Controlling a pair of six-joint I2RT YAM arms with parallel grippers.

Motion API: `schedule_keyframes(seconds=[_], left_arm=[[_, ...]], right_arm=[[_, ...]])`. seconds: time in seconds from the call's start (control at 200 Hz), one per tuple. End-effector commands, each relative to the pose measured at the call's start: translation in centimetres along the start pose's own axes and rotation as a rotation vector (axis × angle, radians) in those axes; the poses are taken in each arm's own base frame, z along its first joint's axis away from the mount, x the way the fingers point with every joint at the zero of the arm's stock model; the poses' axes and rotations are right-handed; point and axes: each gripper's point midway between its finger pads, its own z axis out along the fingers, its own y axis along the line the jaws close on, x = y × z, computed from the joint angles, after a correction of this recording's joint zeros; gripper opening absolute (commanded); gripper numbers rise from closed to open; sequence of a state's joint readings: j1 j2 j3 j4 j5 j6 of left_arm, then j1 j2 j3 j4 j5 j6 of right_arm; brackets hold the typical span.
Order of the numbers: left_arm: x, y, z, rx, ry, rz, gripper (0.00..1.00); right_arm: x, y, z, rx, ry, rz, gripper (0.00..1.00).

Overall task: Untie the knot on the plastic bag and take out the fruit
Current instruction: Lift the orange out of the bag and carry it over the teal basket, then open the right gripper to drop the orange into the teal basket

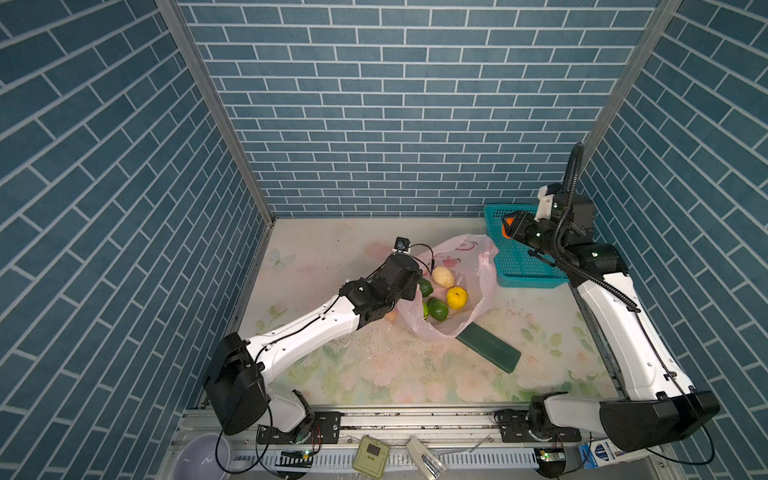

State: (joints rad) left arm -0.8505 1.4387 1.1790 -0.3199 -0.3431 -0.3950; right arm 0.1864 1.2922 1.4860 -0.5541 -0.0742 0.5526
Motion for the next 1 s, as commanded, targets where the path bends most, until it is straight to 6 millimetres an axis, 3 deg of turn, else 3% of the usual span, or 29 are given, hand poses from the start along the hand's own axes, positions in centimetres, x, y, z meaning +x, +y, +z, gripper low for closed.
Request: schedule_keyframes(seconds=[0.0,0.135,0.275,0.51,0.67,0.835,0.995], left_arm=[[0.3,0.5,-0.5,-0.01,0.005,-0.003,0.0],[0.3,0.5,-0.6,-0.01,0.006,0.002,0.0],[0.2,0.4,-0.6,-0.004,0.005,-0.003,0.0],[0.4,0.3,-0.5,0.001,0.007,-0.006,0.0],[0.4,0.5,-0.7,-0.004,0.002,-0.014,0.0],[0.3,0.6,-0.8,-0.005,-0.003,-0.013,0.0],[0.3,0.6,-1.0,-0.005,-0.002,-0.011,0.0]], right_arm=[[-0.3,-3.8,2.6,0.042,-0.004,0.03,0.31],[0.3,-9.1,6.6,0.153,0.043,0.028,0.3],[1.7,-13.1,11.2,0.227,0.128,0.021,0.3],[4.9,-17.7,17.2,0.298,0.259,0.025,0.31],[6.9,-19.0,18.7,0.323,0.32,0.037,0.41],[7.9,-19.4,18.7,0.333,0.347,0.043,0.63],[7.7,-19.0,18.0,0.324,0.341,0.042,0.75]])
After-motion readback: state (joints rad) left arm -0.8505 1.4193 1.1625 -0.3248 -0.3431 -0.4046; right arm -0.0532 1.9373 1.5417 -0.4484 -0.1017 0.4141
